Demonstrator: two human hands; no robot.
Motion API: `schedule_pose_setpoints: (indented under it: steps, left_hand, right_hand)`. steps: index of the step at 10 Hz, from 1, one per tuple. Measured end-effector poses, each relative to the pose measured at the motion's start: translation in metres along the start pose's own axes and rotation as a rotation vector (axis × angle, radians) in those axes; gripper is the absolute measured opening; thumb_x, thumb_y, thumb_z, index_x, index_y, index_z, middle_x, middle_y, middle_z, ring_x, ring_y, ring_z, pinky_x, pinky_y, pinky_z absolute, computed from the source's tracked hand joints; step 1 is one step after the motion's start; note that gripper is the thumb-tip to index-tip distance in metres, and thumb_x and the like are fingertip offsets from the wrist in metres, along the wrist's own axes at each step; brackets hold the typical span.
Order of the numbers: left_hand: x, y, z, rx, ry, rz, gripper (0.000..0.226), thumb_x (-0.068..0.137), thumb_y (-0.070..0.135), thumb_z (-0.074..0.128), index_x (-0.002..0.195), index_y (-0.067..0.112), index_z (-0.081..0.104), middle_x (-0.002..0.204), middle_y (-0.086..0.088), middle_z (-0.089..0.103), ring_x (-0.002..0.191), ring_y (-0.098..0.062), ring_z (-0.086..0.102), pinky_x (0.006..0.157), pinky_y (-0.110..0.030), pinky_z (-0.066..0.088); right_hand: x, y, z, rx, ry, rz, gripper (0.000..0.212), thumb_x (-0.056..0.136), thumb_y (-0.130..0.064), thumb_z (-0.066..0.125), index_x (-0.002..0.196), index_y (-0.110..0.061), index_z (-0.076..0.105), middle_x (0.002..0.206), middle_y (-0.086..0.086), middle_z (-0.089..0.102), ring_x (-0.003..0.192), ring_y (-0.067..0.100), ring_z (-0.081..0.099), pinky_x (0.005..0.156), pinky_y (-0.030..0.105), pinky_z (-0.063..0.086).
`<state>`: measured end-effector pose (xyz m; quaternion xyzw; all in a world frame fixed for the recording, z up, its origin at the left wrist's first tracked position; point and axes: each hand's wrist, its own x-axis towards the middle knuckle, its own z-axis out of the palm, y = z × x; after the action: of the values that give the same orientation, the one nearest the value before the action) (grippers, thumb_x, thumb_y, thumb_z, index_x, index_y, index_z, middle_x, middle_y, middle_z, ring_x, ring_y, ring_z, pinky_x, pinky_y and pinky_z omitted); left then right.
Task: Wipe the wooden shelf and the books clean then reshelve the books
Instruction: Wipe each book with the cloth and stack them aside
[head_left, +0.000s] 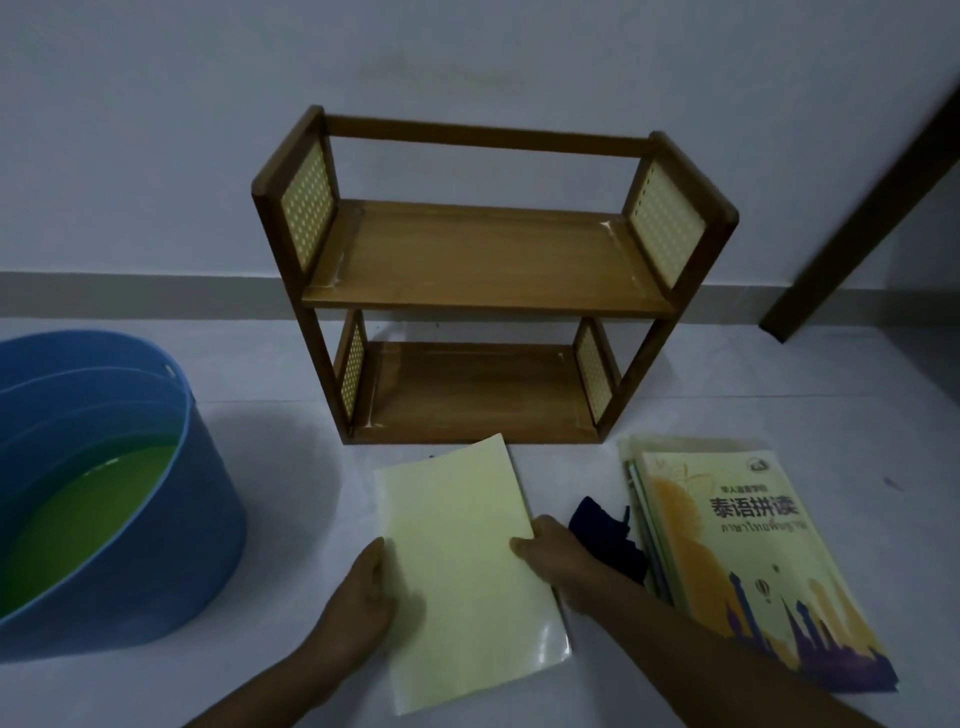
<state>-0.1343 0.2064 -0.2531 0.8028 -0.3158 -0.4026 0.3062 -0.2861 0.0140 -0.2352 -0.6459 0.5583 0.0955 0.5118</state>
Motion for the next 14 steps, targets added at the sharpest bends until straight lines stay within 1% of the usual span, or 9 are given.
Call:
schedule_pose_setpoints:
  steps: [2,3,4,5,6,7,9,11,14]
  left_hand:
    - [0.006,-0.026,-0.033,0.253,-0.084,0.259,0.063,0.097,0.034,0.049,0.148,0.046,0.014,0.157,0.026,-0.001,0.147,-0.004,0.008,0.119,-0.022,0.012]
    - [0.013,-0.004,-0.056,0.194,-0.14,0.305,0.039,0.078,0.066,0.055,0.11,0.08,0.038,0.151,0.038,0.007,0.147,-0.019,0.02,0.119,-0.029,0.012]
    - [-0.006,0.041,-0.064,-0.071,-0.019,0.443,0.037,0.068,0.064,0.069,0.105,0.06,0.064,0.134,0.026,0.054,0.123,-0.005,0.054,0.111,-0.046,0.037]
    - [-0.02,0.06,-0.074,-0.105,0.13,0.446,0.03,0.081,0.044,0.068,0.109,0.053,0.064,0.111,0.027,0.066,0.103,0.001,0.064,0.091,-0.018,0.051]
    - [-0.017,0.079,-0.076,-0.061,0.166,0.44,0.037,0.076,0.041,0.063,0.093,0.073,0.055,0.094,0.049,0.06,0.094,0.018,0.06,0.079,-0.001,0.046]
    - [-0.015,0.065,-0.071,-0.161,0.07,0.342,0.028,0.08,0.032,0.071,0.102,0.049,0.065,0.104,0.028,0.069,0.1,-0.004,0.067,0.087,-0.025,0.056]
    - [-0.004,0.049,-0.061,-0.162,0.163,0.283,0.056,0.064,0.075,0.063,0.108,0.04,0.057,0.098,0.02,0.072,0.092,-0.008,0.07,0.073,-0.027,0.059]
    - [-0.005,0.066,-0.063,-0.063,0.343,0.288,0.026,0.079,0.051,0.065,0.097,0.037,0.052,0.08,0.015,0.069,0.073,-0.003,0.068,0.052,-0.018,0.054]
    - [0.026,0.042,-0.055,0.138,0.067,0.015,0.041,0.084,0.035,0.07,0.112,0.017,0.047,0.103,0.001,0.06,0.09,-0.017,0.064,0.066,-0.026,0.054]
  right_hand:
    - [-0.029,-0.026,-0.035,0.491,-0.209,-0.118,0.032,0.095,-0.006,0.054,0.126,-0.01,0.049,0.117,0.012,0.062,0.103,0.028,0.063,0.091,0.042,0.052]
    - [-0.058,-0.044,-0.054,0.642,-0.294,-0.116,0.016,0.096,-0.005,0.051,0.108,-0.001,0.061,0.097,0.014,0.07,0.083,0.026,0.069,0.074,0.036,0.058]
    - [-0.083,-0.045,-0.072,0.587,-0.178,-0.185,0.022,0.098,-0.017,0.051,0.1,-0.002,0.066,0.089,0.012,0.072,0.078,0.024,0.069,0.072,0.034,0.057]
    - [-0.098,-0.036,-0.079,0.553,-0.115,-0.305,0.019,0.097,-0.009,0.047,0.094,-0.008,0.066,0.085,0.009,0.064,0.077,0.021,0.06,0.078,0.035,0.051]
    - [-0.097,-0.02,-0.067,0.219,-0.018,-0.412,0.019,0.092,0.004,0.047,0.093,-0.009,0.061,0.083,0.004,0.055,0.073,0.017,0.052,0.06,0.016,0.041]
    - [-0.091,-0.016,-0.051,-0.085,0.195,-0.494,0.031,0.092,-0.005,0.047,0.069,-0.026,0.048,0.081,-0.004,0.052,0.072,0.01,0.052,0.057,0.012,0.04]
    - [-0.057,-0.014,-0.025,0.058,0.293,-0.545,0.013,0.094,-0.007,0.051,0.094,-0.018,0.058,0.098,-0.003,0.063,0.092,0.008,0.061,0.06,0.004,0.045]
    - [-0.053,-0.017,-0.024,0.234,0.248,-0.662,0.021,0.096,-0.011,0.05,0.111,-0.023,0.059,0.107,-0.007,0.068,0.096,0.003,0.063,0.072,0.01,0.05]
    - [-0.016,0.004,-0.002,0.045,0.18,-0.532,0.022,0.097,-0.014,0.048,0.112,-0.018,0.064,0.108,0.002,0.064,0.095,0.011,0.062,0.079,0.022,0.051]
